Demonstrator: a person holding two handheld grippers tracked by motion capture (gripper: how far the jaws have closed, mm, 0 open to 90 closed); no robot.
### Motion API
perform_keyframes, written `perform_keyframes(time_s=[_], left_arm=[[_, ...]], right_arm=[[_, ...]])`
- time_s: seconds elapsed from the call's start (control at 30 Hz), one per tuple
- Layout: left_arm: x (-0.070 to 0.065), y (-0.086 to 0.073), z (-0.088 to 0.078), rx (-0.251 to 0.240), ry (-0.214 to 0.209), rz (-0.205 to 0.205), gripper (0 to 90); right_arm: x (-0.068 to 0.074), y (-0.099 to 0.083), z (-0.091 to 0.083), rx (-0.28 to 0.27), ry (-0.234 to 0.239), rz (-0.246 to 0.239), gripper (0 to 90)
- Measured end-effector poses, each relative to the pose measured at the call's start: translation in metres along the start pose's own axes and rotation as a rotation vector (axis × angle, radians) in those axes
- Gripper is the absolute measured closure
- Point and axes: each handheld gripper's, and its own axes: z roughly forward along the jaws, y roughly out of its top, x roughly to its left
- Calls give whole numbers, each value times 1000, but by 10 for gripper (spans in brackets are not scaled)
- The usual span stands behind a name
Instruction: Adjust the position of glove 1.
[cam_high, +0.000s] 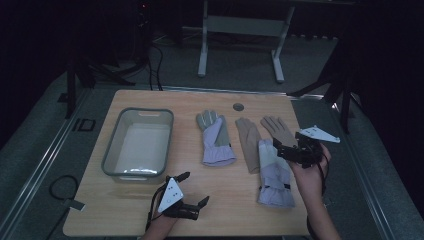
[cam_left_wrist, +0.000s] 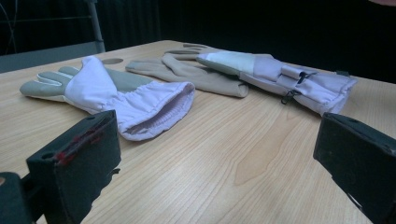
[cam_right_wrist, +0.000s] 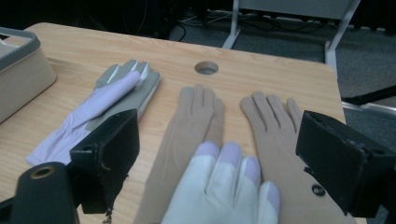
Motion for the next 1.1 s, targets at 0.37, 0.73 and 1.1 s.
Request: perform_keyframes(time_s=[0.37,0.73,1.1], left_arm=[[0,0,0,1,0,5,7],[0,0,0,2,-8,0,7],[0,0,0,0,-11,7,7]], right_arm=[[31,18,24,27,69,-43,179],[64,26,57,52,152,-70,228],[100,23,104,133,170,-131,294]])
